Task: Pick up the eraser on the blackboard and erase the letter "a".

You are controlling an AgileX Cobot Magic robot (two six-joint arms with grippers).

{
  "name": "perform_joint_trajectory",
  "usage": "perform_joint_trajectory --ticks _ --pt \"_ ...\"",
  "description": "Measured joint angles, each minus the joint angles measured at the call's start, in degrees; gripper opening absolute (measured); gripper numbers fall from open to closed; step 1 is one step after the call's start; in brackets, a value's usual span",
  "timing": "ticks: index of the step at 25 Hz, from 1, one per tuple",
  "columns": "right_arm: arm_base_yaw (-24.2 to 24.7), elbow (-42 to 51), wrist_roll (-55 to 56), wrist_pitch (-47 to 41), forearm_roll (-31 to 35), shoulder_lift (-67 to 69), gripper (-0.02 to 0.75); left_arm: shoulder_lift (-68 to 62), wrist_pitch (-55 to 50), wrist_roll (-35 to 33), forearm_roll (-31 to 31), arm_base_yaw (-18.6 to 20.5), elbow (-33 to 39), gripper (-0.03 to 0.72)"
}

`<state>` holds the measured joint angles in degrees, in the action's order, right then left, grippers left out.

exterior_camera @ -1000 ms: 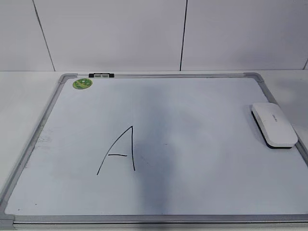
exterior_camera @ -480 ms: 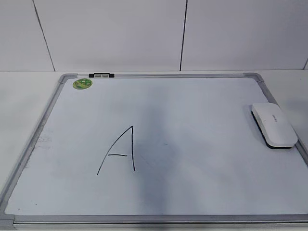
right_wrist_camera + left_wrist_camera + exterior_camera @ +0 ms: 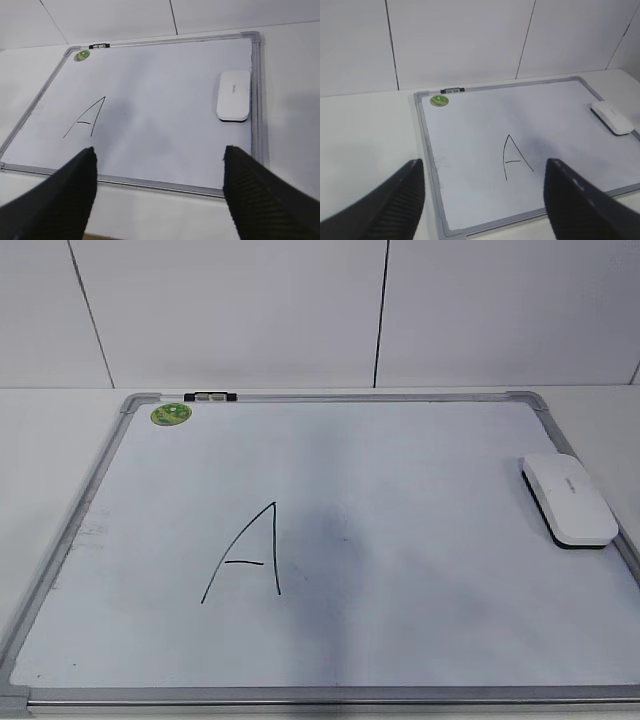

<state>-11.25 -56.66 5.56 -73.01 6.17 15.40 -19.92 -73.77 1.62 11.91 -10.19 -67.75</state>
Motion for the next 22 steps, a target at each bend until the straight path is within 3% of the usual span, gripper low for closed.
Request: perform_joint_trajectory --ticks 15,22 --pt "0.0 12.14 -2.06 -0.04 -3.93 -8.87 0.595 7.09 0.0 0.0 -4.21 0.0 16.4 0.567" --pt "0.0 18.04 -3.22 -0.04 -7.95 -11.01 0.595 9.33 0.0 0.0 -7.0 0.0 25.0 0.53"
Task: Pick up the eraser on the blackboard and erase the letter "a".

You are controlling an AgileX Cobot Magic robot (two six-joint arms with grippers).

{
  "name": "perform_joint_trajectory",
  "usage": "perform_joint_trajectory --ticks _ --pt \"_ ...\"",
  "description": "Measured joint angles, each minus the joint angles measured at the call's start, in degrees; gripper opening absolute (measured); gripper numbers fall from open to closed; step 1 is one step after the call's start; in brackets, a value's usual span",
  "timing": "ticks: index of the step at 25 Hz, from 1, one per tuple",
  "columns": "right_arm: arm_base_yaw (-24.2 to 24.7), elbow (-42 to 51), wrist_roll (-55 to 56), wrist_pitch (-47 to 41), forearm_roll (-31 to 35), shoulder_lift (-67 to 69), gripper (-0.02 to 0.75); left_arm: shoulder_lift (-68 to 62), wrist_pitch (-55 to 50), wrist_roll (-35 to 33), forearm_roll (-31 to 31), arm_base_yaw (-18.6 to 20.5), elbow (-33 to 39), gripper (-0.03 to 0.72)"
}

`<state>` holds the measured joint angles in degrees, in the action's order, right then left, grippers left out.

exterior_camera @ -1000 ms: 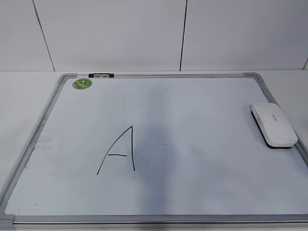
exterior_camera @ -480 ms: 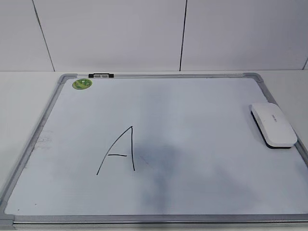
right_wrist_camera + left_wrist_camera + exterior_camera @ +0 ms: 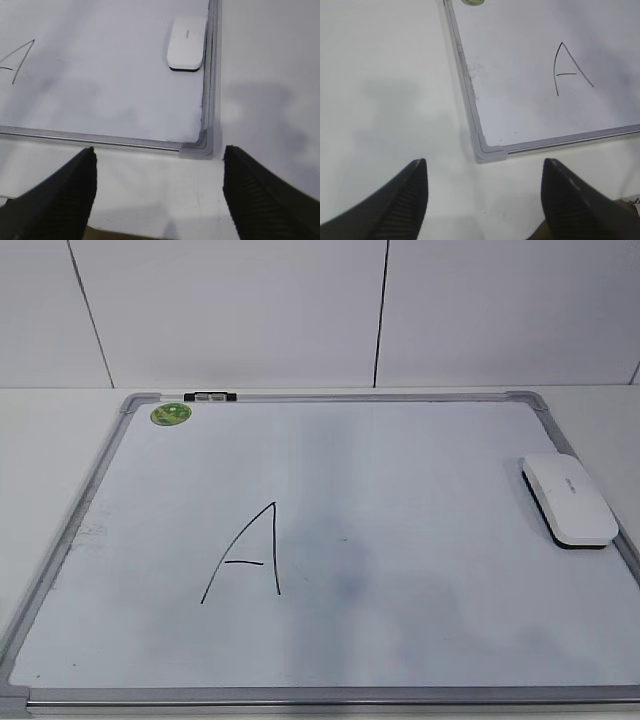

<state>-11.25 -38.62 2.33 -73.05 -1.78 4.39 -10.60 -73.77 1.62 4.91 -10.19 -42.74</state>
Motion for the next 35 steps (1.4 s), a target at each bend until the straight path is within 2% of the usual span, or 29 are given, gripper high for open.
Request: perform_joint_trajectory --ticks 7,14,24,35 --pt "0.0 6.56 -0.26 0.0 -3.36 -3.79 0.595 0.59 0.1 0.0 -1.79 -0.36 4.86 0.499" --pt "0.0 7.01 -0.49 0.0 -5.11 -5.05 0.595 0.67 0.3 0.0 -4.91 -1.69 8.04 0.497" --pt "0.0 9.52 -0.62 6.06 -6.14 -5.05 0.595 0.67 5.63 0.0 -4.91 -1.69 11.66 0.496" --pt "0.0 10.02 -0.79 6.81 -6.28 -5.05 0.594 0.67 10.36 0.0 -5.57 -1.69 13.76 0.496"
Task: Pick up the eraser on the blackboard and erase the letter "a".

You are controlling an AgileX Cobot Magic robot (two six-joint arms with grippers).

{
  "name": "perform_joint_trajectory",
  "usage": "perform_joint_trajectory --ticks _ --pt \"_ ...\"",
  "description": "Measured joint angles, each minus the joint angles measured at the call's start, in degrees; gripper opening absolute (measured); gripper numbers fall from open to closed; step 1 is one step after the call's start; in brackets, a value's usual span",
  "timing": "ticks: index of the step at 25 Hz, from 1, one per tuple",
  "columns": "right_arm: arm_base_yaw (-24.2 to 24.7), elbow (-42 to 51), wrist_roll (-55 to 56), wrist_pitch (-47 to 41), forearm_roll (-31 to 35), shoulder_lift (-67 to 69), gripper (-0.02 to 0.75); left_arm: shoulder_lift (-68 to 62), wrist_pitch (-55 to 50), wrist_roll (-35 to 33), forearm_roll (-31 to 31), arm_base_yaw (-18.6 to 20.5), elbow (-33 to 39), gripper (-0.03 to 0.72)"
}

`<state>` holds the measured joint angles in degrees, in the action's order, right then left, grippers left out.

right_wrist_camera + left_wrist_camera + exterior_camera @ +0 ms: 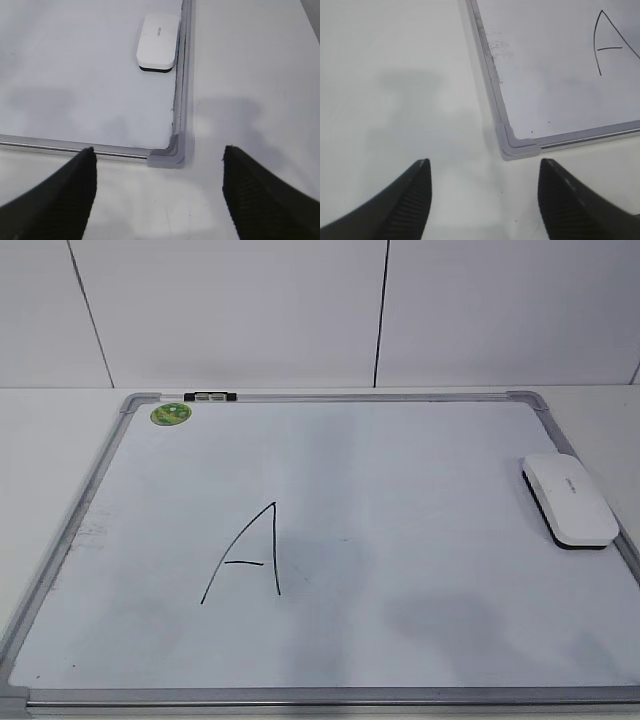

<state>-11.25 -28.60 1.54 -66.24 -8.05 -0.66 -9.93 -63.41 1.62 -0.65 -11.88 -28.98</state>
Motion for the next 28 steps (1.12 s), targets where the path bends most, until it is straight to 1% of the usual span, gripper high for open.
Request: perform_joint_trajectory --ticks 20,24,25,28 --pt "0.0 0.0 -0.09 0.13 0.0 -0.25 0.594 0.21 0.08 0.0 0.0 0.0 0.05 0.486" --pt "0.0 0.0 -0.09 0.26 -0.11 -0.25 0.594 3.14 0.08 0.0 0.0 0.0 0.05 0.478" --pt "0.0 0.0 -0.09 0.26 -0.16 -0.34 0.594 4.38 0.08 0.1 0.0 0.0 0.05 0.49" --pt "0.0 0.0 -0.13 0.26 -0.48 -0.34 0.594 8.1 0.08 0.1 0.0 0.86 0.05 0.472"
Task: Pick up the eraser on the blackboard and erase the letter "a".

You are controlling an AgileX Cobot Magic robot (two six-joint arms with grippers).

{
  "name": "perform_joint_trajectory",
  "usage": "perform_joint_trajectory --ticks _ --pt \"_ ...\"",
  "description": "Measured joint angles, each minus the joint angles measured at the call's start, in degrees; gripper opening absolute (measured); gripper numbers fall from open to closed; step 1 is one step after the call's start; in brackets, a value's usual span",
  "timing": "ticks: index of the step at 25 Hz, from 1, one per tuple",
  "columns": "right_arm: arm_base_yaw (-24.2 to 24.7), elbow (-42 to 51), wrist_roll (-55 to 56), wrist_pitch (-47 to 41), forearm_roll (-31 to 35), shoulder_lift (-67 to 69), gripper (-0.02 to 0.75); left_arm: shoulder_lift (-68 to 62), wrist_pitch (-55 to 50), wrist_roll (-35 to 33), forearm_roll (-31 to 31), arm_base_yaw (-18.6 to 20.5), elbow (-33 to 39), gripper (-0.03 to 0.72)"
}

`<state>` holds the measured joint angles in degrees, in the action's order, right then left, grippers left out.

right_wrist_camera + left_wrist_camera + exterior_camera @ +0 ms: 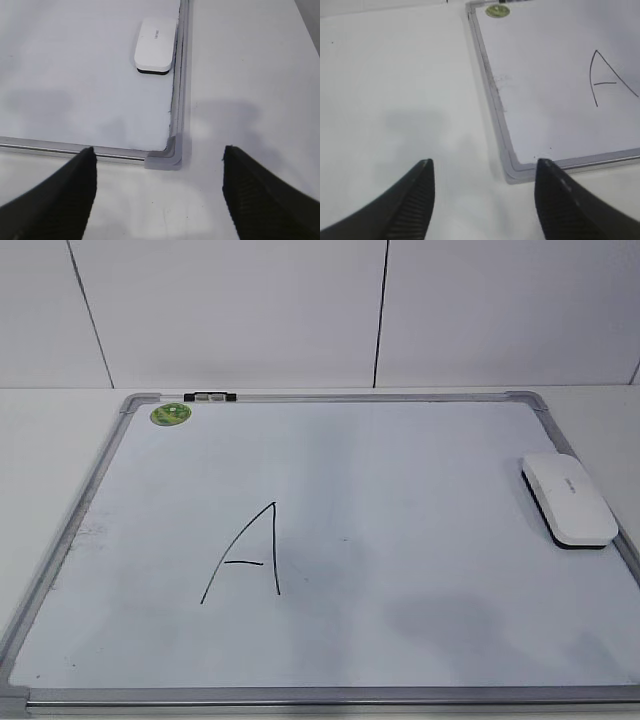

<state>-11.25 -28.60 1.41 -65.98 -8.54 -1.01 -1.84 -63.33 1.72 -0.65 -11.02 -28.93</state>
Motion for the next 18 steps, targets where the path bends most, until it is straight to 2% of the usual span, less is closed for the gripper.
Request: perform_joint_trajectory --ticks 6,18 --pt "0.82 0.0 0.0 0.14 -0.15 -0.02 0.594 1.22 0.0 0.0 -0.04 4.09 0.09 0.468" --pt "9.28 0.0 0.0 0.27 -0.15 -0.02 0.594 1.22 0.0 0.0 -0.04 12.18 0.09 0.456"
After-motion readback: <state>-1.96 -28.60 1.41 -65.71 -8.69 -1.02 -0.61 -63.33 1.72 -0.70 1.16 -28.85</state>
